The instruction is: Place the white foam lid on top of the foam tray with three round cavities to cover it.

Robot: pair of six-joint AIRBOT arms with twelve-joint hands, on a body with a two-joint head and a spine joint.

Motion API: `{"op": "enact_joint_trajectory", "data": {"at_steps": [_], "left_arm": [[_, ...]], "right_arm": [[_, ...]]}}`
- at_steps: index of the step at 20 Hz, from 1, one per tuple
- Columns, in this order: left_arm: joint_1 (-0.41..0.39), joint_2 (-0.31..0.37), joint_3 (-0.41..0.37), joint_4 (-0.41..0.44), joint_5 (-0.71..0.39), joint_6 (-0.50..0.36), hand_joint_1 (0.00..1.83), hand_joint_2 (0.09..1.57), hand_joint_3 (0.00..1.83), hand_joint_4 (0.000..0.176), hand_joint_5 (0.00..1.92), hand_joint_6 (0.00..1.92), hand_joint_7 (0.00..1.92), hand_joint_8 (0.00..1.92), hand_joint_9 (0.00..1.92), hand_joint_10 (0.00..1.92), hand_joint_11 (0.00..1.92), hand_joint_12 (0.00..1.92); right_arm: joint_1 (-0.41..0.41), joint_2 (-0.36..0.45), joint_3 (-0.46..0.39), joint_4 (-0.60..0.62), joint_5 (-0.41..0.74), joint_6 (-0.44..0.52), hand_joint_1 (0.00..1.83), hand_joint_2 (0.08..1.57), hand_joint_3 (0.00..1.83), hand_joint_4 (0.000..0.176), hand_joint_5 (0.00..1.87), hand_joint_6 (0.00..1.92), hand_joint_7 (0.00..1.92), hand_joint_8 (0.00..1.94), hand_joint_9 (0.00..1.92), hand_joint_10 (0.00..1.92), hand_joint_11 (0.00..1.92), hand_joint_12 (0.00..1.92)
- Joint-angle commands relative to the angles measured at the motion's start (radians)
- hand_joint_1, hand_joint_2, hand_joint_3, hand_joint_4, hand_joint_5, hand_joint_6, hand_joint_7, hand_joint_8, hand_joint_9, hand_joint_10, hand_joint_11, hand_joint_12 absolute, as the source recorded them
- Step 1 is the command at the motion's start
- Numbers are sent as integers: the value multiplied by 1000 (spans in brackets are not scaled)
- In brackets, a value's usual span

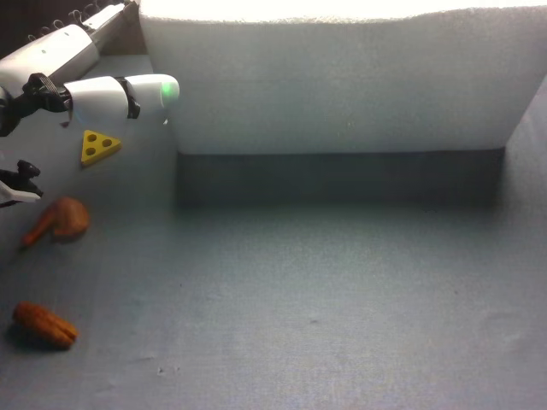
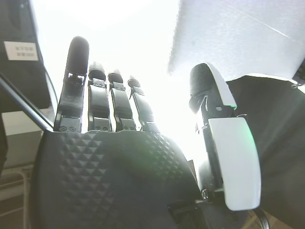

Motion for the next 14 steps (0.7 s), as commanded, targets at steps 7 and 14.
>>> {"op": "enact_joint_trajectory", "data": {"at_steps": [7, 14], "left_arm": [[-1, 41, -30, -18, -182, 15, 289, 1147, 0, 18, 0, 0, 0, 0, 0, 0, 0, 241], [25, 69, -44, -51, -208, 28, 362, 1154, 2, 4, 8, 3, 0, 0, 0, 0, 0, 401]], "right_arm": [[-3, 15, 0, -5, 132, 2, 480, 1322, 1, 0, 0, 0, 0, 0, 0, 5, 0, 980], [-8, 15, -1, -5, 133, 2, 462, 1326, 2, 0, 0, 0, 0, 0, 0, 0, 0, 887]]}}
